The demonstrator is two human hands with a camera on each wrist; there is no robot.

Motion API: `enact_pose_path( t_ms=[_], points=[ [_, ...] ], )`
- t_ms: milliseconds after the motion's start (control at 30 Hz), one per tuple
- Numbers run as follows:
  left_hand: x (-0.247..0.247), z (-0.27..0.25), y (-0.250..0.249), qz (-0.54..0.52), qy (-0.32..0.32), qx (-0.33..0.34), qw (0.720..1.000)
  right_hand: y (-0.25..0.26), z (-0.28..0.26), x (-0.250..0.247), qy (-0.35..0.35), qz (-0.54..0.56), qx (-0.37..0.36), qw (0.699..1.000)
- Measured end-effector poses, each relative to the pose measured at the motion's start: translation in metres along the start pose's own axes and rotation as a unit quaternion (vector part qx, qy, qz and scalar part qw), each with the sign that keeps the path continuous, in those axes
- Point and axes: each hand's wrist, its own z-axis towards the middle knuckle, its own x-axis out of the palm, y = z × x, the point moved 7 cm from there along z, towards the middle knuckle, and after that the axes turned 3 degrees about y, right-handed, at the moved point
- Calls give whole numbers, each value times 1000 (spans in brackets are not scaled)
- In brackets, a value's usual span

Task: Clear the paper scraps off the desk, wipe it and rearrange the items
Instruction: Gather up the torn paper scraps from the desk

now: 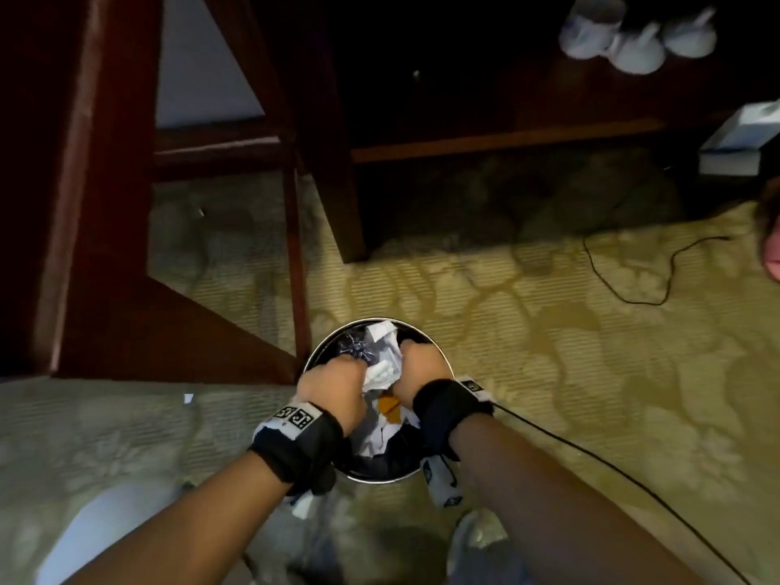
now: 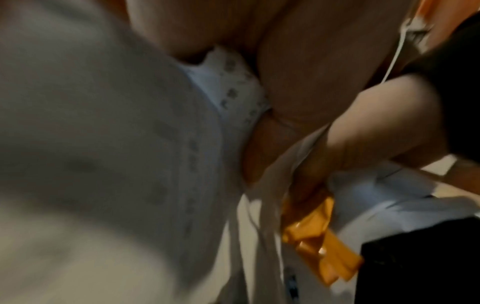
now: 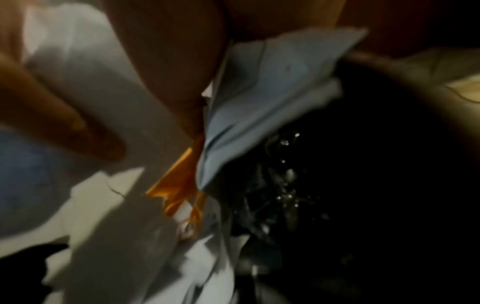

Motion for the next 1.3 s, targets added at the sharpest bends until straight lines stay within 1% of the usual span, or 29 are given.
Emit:
enact_pose_path(
  t_ms=[133, 200, 267, 367, 467, 633, 700, 767, 800, 900, 933, 1067, 1133, 1200, 1233, 1300],
  points=[
    [2, 0, 0, 63, -55, 28, 996, 6, 16, 11, 22, -28, -37, 999],
    [3, 0, -1, 70, -63, 43, 995, 4, 20, 10, 17, -31, -40, 999],
    [6, 1, -2, 81, -58, 55, 993, 1, 24, 10, 12, -40, -27, 999],
    [20, 6, 4, 109, -7, 55, 993, 2, 26, 19, 25, -24, -18, 999],
    [29, 15, 8, 124, 39, 58, 990, 8, 16, 25, 38, -22, -33, 999],
    [51, 22, 3, 102, 125, 74, 984, 16, -8, 17, 39, -61, -54, 996],
    [53, 24, 2, 68, 159, 58, 983, 17, -12, 11, 37, -99, -47, 993],
    [59, 21, 5, 87, 220, 29, 971, 19, -12, 5, 18, -145, -42, 988],
    [61, 20, 6, 96, 227, 24, 969, 20, -12, 4, 14, -154, -40, 987],
    [53, 24, -3, 57, 166, 72, 982, 21, -11, 4, 12, -146, -25, 989],
    [49, 21, -3, 50, 162, 81, 982, 20, -9, 6, 10, -140, -19, 990],
    [15, 6, 2, 37, 127, 88, 987, 28, -1, 20, 26, -147, -17, 989],
    [-4, -5, 5, 26, 93, 107, 990, 33, 2, 25, 36, -140, -13, 989],
    [-11, -13, 8, 24, 66, 124, 990, 32, 4, 27, 38, -126, -9, 991],
    [-12, -20, 8, 32, 70, 130, 989, 29, 3, 27, 42, -116, -4, 992],
    [-3, -26, 9, 80, 115, 123, 982, 27, 0, 23, 60, -95, -3, 994]
  ],
)
